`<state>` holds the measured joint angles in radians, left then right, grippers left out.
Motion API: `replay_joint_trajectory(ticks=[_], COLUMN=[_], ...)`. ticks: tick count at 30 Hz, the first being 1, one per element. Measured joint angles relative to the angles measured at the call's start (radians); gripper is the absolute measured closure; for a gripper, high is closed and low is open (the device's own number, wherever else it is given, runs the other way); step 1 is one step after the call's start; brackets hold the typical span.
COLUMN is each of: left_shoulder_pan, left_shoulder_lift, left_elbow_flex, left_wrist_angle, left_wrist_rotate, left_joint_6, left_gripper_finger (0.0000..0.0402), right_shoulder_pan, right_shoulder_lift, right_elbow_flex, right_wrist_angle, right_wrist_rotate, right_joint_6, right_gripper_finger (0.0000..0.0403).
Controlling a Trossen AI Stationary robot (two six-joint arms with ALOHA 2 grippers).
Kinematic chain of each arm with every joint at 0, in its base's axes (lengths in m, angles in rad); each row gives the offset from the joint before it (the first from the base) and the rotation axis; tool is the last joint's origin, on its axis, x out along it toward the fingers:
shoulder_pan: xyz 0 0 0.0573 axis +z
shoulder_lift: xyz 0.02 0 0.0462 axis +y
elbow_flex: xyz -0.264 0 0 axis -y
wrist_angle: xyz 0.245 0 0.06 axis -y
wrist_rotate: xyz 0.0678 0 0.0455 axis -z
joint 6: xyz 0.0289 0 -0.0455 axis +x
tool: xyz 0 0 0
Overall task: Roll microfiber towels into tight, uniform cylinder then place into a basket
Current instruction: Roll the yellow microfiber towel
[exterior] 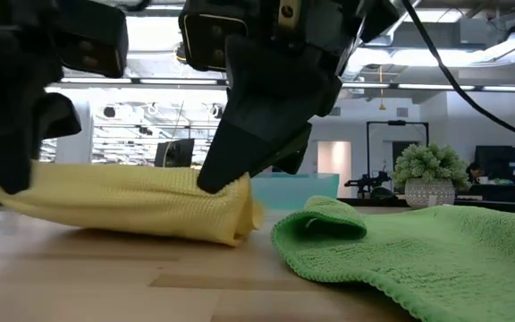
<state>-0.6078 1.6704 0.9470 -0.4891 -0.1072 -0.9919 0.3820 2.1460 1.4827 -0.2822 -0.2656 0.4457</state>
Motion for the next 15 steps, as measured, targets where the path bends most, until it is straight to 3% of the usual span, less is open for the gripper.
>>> replay_joint_trajectory(ticks=[15], left_shoulder_pan=[0.126], left_shoulder_lift=[0.000], left_elbow_flex=[-0.015], left_wrist_angle=[-0.018], left_wrist_rotate=[-0.039], left_joint_6=[-0.024], left_gripper_finger=[0.0386], right_shoulder_pan=[-0.005], right_shoulder_lift=[0.001], right_elbow_flex=[-0.002], right_wrist_angle=[-0.005], right_wrist_rotate=[0.029], right_joint_6=[0.089], right_gripper_finger=[0.0388])
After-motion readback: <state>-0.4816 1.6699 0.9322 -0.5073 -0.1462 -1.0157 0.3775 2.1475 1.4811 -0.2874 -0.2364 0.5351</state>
